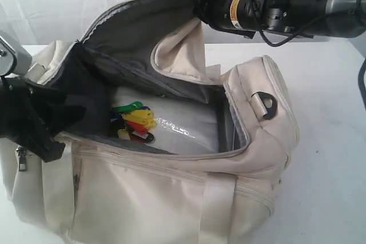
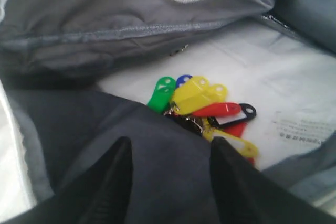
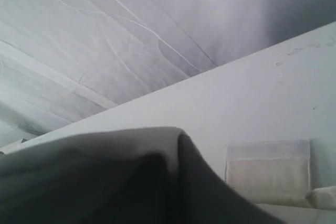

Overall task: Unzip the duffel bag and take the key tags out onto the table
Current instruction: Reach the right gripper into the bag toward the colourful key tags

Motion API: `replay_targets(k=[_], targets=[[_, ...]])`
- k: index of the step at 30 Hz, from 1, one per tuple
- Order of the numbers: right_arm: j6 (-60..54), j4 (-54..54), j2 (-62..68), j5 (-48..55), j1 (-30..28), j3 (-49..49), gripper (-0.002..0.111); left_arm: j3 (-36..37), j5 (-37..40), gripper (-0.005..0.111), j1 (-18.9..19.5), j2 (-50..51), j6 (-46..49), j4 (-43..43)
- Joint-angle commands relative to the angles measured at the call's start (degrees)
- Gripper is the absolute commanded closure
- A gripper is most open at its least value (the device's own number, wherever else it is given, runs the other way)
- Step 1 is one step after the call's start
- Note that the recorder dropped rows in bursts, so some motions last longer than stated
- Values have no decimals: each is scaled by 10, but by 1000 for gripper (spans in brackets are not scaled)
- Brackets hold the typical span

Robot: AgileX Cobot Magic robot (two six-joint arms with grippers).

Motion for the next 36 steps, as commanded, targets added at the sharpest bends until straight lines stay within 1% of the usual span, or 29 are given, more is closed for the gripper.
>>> replay_targets(k=[1,3,5,6,8,10,11,12,14,17,18,21,22,24,25,27,30,31,33,36], targets=[[14,3,13,-15,-7,-4,106,16,-6,56,-2,-5,-13,18],[18,3,19,-21,-7,-4,98,16,-17,56,-2,-5,-14,23],[18,3,25,-38,-7,-4,84,16,-22,56,-2,-5,-14,23],[18,3,28,-40,-7,-4,74,16,-23,56,-2,-5,-14,23],[18,2,34,-38,-7,-4,48,16,-27,56,-2,-5,-14,23],[18,0,37,-24,-7,-3,25,16,-31,56,-2,-5,-14,24],[18,-3,37,-8,-7,-3,18,16,-32,56,-2,-5,-14,29],[18,-3,35,-2,-7,-2,15,16,-33,56,-2,-5,-14,35],[19,-26,30,2,-7,-2,14,16,-34,56,-2,-5,-14,35],[19,-120,16,-24,-7,-2,15,16,-37,56,-2,-5,-14,35],[19,-152,11,-49,-7,-2,15,16,-37,56,-2,-5,-14,35],[18,-298,-8,-132,-7,-2,15,16,-37,56,-2,-5,-14,35],[12,-322,-17,-175,-7,-2,15,16,-36,56,-2,-5,-14,35],[-27,-322,-26,-257,-7,1,15,16,-34,56,-2,-5,-13,35],[-46,-322,-33,-327,-7,1,15,16,-32,56,-2,-5,-13,35],[-67,-322,-39,-410,-4,1,15,16,-29,56,-2,-5,-22,35],[-75,-322,-39,-496,6,2,16,16,-15,56,-2,-5,-40,35],[-75,-322,-39,-514,9,4,16,16,-10,56,-2,-5,-40,35],[-81,-322,-39,-518,17,11,16,16,-10,56,-2,-5,-40,35],[-117,-322,-39,-492,30,34,16,16,-10,56,-2,-12,-40,35]])
